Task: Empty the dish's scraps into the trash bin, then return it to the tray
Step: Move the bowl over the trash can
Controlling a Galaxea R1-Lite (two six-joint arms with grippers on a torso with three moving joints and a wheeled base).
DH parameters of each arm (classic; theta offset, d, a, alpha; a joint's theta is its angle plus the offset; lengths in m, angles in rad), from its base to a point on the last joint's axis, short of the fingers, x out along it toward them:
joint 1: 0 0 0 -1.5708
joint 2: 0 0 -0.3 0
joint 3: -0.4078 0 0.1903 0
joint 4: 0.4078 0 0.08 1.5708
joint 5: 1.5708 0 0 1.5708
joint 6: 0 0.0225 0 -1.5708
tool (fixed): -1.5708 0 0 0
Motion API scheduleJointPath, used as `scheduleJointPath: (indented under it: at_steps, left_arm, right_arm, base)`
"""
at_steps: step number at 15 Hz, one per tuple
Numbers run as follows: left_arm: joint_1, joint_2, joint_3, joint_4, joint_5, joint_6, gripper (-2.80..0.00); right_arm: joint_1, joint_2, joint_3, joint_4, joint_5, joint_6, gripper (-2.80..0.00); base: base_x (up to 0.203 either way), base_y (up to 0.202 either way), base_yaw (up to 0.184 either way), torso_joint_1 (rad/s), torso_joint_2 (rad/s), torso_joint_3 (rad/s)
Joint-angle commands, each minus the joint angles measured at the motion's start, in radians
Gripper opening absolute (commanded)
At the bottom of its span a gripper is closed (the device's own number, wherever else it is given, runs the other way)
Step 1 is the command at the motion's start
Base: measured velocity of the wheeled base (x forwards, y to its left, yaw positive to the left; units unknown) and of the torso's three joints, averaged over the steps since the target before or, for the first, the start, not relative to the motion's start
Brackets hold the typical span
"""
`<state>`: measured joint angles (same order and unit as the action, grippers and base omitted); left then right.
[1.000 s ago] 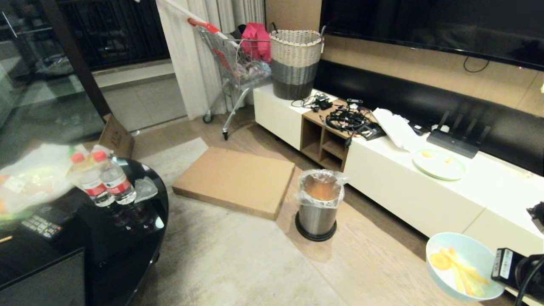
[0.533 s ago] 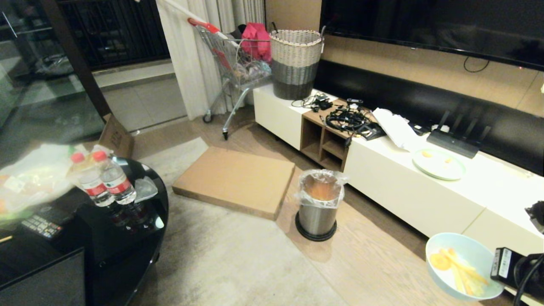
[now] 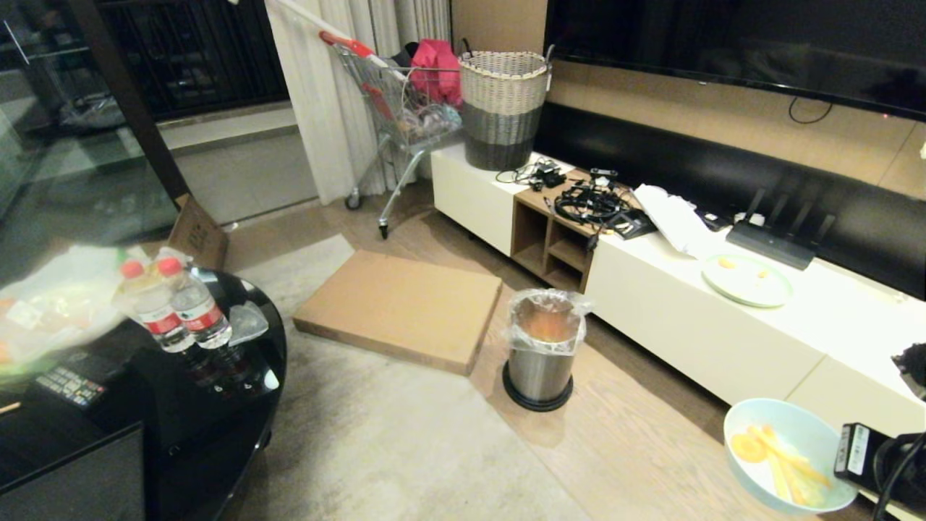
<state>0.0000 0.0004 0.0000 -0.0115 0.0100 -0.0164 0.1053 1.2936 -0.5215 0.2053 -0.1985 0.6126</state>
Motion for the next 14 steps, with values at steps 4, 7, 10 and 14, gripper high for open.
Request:
scheduleJointPath:
  at_steps: [4, 7, 10, 14]
  left_arm:
    - [0.0, 0.0, 0.0, -0.001, 0.0, 0.0, -2.8]
    - [0.0, 0.0, 0.0, -0.001, -0.001, 0.0, -2.8]
    - [0.0, 0.0, 0.0, -0.001, -0.001, 0.0, -2.8]
    - [0.0, 0.0, 0.0, -0.001, 0.001, 0.0, -2.8]
  right_arm:
    - [0.001, 0.003, 0.0, 0.0, -0.001, 0.002, -2.8]
    - [0.001, 0.007, -0.002, 0.0, -0.001, 0.002, -2.8]
    - [0.001, 0.007, 0.0, 0.0, -0.001, 0.004, -2.8]
    - [0.001, 0.007, 0.0, 0.0, -0.001, 0.002, -2.8]
  base:
    - [0.147, 0.0, 0.001, 0.0, 0.0, 0.004]
    - [0.187, 0.0, 0.003, 0.005, 0.0, 0.005]
    - [0.183, 0.0, 0.002, 0.006, 0.0, 0.006]
    - [0.186, 0.0, 0.002, 0.002, 0.0, 0.003]
